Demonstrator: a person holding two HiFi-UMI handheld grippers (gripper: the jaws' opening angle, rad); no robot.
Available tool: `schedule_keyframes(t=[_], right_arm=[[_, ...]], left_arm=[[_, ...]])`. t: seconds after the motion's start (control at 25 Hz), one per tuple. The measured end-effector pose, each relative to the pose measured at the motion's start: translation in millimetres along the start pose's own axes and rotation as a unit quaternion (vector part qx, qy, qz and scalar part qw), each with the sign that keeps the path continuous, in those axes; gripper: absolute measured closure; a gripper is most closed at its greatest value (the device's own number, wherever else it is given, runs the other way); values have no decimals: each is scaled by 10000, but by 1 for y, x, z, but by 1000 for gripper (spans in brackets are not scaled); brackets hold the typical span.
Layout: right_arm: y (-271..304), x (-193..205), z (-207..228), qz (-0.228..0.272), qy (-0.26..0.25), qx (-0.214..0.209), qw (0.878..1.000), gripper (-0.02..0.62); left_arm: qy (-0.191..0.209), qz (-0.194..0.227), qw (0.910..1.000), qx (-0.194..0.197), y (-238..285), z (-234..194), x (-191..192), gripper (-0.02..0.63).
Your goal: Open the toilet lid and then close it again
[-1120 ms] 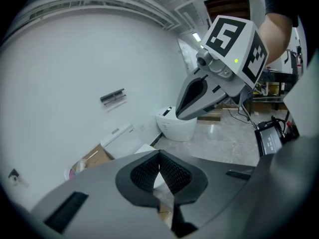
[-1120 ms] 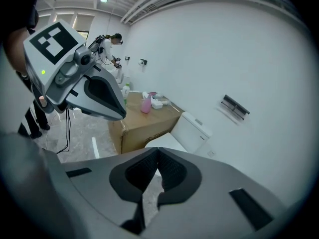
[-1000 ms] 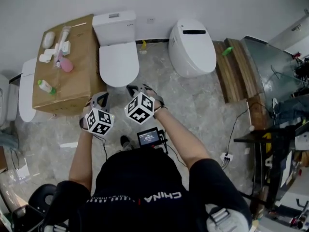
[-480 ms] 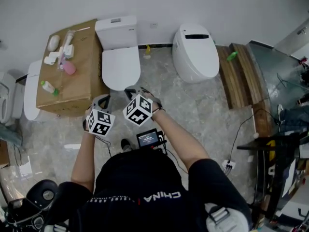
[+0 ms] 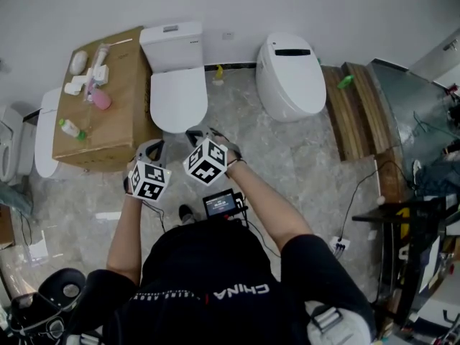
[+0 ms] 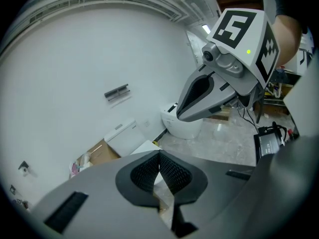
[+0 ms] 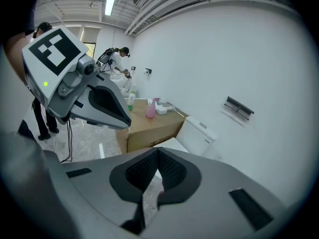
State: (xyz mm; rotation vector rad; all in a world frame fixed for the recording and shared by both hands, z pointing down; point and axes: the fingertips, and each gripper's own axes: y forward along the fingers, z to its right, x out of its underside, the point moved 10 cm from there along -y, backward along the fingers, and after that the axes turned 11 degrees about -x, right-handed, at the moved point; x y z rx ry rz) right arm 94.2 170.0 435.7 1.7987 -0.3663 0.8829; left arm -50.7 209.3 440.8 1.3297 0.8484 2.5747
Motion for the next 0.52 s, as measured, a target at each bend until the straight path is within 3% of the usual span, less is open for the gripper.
schedule_keyframes(t=[0.52], right_arm=[[0,1,0,-31,16,42,10000,583]], left_arm=[[116,32,9999,-46,3,-3,0,595]])
